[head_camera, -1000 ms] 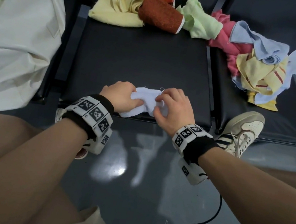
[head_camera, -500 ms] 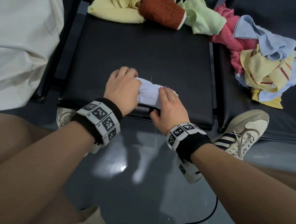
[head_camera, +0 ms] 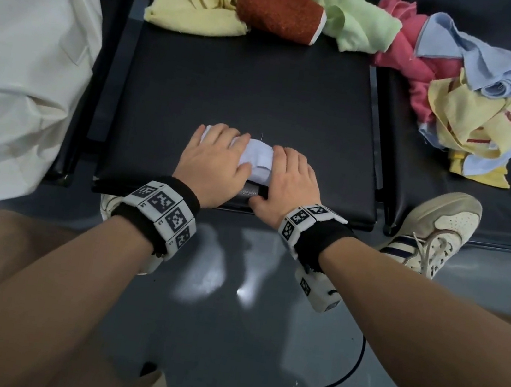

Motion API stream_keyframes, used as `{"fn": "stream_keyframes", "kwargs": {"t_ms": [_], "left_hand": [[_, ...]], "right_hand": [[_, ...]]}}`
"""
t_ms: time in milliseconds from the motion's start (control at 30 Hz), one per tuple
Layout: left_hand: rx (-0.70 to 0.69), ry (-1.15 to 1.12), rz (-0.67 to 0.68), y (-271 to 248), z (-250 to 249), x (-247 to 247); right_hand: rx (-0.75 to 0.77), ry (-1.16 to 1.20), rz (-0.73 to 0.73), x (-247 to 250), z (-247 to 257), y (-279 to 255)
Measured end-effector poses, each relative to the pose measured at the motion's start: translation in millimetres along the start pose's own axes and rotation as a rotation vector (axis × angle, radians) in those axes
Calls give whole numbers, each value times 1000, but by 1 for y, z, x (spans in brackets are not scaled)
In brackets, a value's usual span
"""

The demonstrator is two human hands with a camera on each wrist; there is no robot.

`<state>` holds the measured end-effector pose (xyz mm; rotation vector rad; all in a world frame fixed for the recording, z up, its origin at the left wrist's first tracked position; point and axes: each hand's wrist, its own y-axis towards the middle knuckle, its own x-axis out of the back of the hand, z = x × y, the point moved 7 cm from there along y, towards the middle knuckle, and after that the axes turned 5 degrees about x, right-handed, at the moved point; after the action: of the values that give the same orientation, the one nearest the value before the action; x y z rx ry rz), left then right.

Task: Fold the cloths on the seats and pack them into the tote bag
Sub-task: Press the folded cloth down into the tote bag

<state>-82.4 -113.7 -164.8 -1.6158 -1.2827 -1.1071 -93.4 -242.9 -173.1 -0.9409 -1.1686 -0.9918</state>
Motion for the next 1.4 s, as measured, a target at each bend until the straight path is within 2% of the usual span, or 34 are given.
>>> {"fn": "stream_keyframes", "kwargs": {"t_ms": [133, 400, 533, 633, 733, 833, 933, 1033, 1100, 1200, 1267, 1400], "left_hand": [[-19, 34, 3, -4, 1, -6], [-27, 38, 40, -15, 6, 1], [0, -20, 9, -25, 14, 15], [131, -112, -144, -32, 33, 45], [344, -445, -267, -33, 64, 76], [498, -712, -347, -30, 90, 102], [557, -831, -592, -34, 113, 135], [620, -824, -804, -45, 145, 166], [659, -842, -894, -52, 169, 184], [640, -1041, -936, -54, 201, 193], [631, -1128, -947, -54, 215, 196], [612, -1104, -903, -56, 234, 198]], "right_hand": [[28, -29, -30, 6, 0, 6], [60, -84, 115, 17, 9, -7], [2, 58, 201, 21, 22, -16], [-116, 229, 197, 33, 35, -11], [-193, 401, 147, 52, 53, 7], [-176, 535, 121, 70, 84, 35], [-159, 652, 68, 91, 119, 64], [-109, 749, 48, 107, 159, 89], [-28, 804, 47, 116, 190, 104], [85, 839, 43, 125, 235, 126], [91, 877, 47, 124, 260, 141], [51, 899, 68, 115, 291, 168]]}}
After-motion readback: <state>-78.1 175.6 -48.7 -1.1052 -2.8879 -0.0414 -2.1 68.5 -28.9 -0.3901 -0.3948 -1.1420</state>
